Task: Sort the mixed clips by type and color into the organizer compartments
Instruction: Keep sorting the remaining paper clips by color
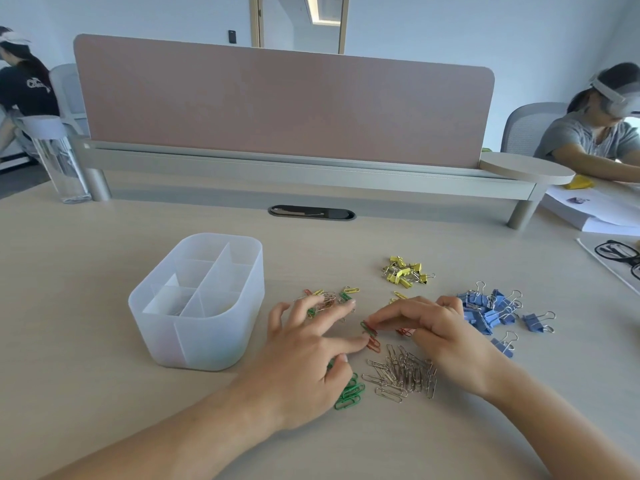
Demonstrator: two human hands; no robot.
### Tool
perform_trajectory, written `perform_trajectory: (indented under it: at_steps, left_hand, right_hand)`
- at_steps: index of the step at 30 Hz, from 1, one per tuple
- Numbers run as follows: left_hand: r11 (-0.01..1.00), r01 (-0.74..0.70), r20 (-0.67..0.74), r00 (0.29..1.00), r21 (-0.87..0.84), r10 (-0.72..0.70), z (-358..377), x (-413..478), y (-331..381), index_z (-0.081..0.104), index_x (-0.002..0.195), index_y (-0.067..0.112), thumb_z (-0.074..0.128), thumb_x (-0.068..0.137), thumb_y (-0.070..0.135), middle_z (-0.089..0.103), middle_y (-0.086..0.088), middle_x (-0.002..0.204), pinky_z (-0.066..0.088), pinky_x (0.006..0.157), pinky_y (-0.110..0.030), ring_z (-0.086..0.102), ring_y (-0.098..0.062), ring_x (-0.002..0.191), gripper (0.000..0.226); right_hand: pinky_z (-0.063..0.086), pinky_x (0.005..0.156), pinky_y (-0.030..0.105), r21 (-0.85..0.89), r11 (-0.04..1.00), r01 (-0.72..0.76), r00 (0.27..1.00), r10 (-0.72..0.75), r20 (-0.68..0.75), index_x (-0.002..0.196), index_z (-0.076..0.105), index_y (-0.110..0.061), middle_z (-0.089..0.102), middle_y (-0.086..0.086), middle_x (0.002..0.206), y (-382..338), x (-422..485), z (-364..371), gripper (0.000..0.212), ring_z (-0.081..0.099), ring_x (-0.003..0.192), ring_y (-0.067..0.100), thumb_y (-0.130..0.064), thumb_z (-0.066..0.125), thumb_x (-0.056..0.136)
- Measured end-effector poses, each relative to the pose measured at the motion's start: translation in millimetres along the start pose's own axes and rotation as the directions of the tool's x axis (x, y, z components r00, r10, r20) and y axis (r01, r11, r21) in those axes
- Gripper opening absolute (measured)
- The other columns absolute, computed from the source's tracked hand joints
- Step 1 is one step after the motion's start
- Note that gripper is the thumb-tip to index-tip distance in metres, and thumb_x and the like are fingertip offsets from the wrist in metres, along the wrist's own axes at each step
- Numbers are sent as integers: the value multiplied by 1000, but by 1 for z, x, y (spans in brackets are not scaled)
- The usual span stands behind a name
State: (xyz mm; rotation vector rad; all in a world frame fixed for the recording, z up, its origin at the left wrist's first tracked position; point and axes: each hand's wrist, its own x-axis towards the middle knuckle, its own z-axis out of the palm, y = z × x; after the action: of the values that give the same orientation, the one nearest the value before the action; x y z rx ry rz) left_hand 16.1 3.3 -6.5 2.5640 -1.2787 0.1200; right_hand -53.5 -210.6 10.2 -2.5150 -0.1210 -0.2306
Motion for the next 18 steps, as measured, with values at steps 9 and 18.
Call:
perform_trajectory:
  at_steps: [9,18]
  left_hand:
    - [997,70,-14,997,20,-70,2,3,-2,29,144,47,1,80,43,11,26,153,8,114,-42,2,-8,142,70]
    - [995,80,28,996,54,-82,3,1,-1,20,145,51,0,81,43,-1,26,157,0,116,-46,-5,-11,144,68]
  right_hand:
    - [8,101,25,99,994,-43,997,37,66,114,47,-37,65,-34,108,2,0,2,61,45,124,-9,-8,25,66]
    - [9,101,23,92,994,-53,997,47,68,112,44,-30,65,-36,105,3,0,2,56,44,122,-10,-6,27,64]
